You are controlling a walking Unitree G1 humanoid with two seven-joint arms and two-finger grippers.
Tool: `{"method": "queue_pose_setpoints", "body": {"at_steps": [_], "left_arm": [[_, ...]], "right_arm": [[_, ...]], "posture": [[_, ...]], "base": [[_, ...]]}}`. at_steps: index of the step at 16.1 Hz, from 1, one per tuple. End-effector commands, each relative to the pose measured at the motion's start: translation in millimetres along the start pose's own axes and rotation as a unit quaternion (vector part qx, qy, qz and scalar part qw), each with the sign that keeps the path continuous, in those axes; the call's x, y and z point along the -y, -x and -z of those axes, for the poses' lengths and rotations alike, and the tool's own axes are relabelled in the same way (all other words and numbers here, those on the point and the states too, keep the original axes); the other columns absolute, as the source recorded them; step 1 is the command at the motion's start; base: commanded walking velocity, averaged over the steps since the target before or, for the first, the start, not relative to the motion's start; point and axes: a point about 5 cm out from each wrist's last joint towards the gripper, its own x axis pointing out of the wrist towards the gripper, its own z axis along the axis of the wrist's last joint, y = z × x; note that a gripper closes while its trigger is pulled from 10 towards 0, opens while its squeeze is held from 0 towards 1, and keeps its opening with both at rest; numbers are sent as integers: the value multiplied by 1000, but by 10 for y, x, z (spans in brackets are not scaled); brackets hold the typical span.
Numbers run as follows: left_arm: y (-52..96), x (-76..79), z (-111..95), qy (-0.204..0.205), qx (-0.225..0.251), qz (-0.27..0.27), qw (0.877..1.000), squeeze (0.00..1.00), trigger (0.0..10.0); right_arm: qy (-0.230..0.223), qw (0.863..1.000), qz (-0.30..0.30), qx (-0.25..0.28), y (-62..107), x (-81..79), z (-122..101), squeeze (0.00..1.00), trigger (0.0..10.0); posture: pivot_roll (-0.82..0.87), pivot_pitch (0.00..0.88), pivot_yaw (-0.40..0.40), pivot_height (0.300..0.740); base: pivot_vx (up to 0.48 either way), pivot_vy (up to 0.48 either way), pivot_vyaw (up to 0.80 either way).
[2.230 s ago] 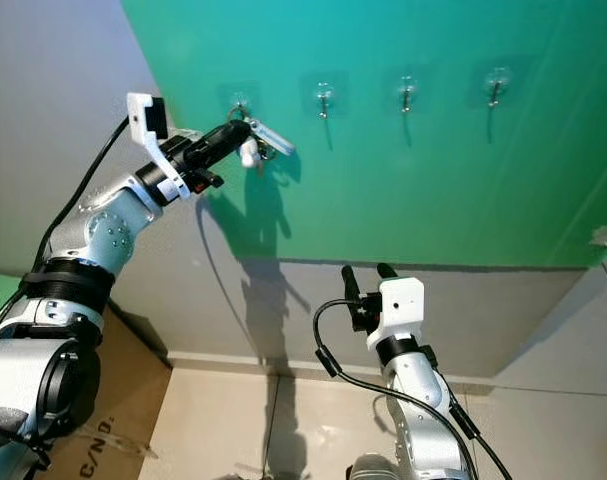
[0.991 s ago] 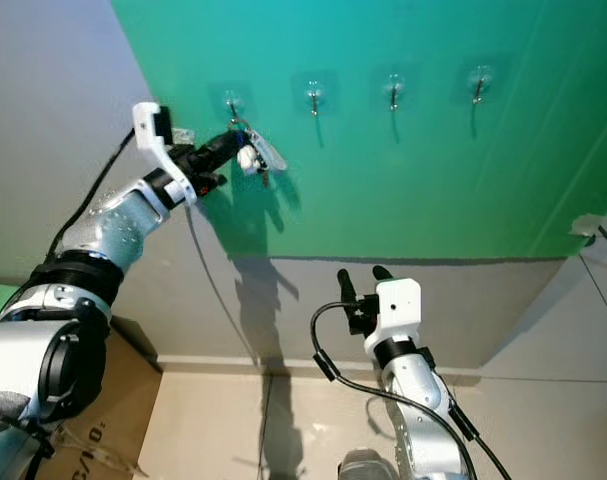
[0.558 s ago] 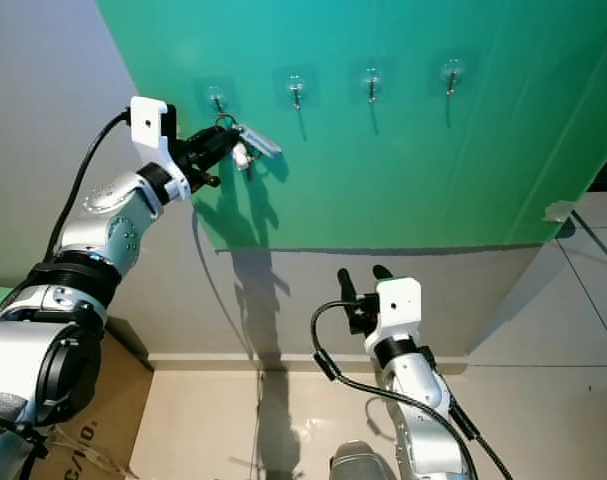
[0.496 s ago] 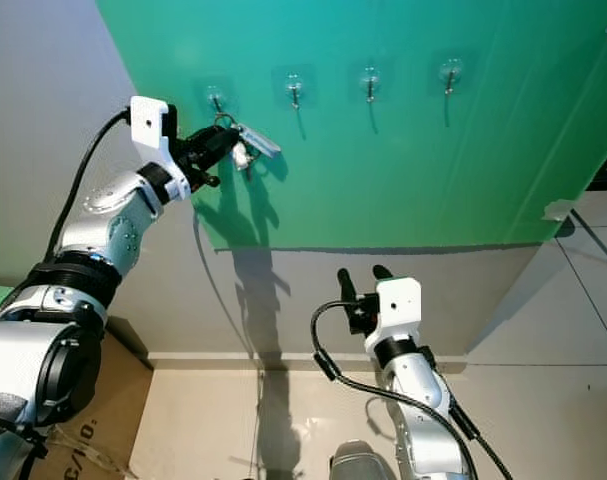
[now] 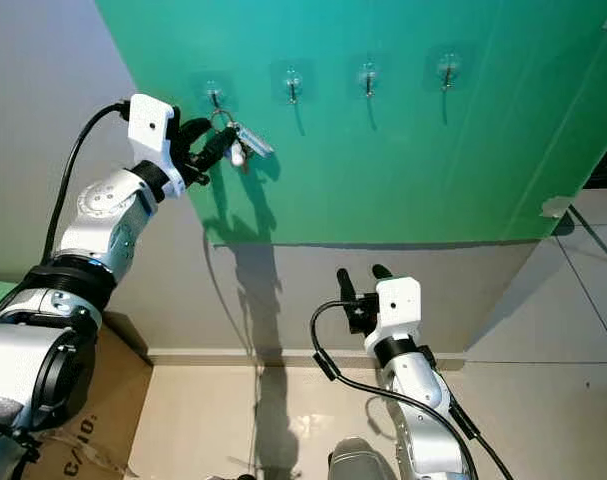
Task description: Hang keys on a hook
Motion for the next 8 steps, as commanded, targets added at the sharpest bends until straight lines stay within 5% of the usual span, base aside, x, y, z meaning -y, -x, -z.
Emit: {"method": "queue_pose_setpoints", "body": {"at_steps": [1, 4, 8], "left_arm": [[139, -102, 219, -14, -54, -25, 998, 1000, 10000], [211, -111, 240, -69, -50, -27, 996, 1000, 10000], [272, -132, 277, -52, -41, -42, 997, 1000, 10000]], "right_arm": [[-9, 1000, -6, -2, -8, -32, -6, 0, 10000], [-9, 1000, -8, -2, -15, -25, -4, 0, 10000], [-8, 1000, -16, -4, -43, -27, -7, 0, 10000]], "posture": [[-265, 55, 149, 740], [-257, 53, 143, 740], [-243, 49, 132, 740]], "base": [[0, 0, 0], [0, 0, 0], [0, 0, 0]]}}
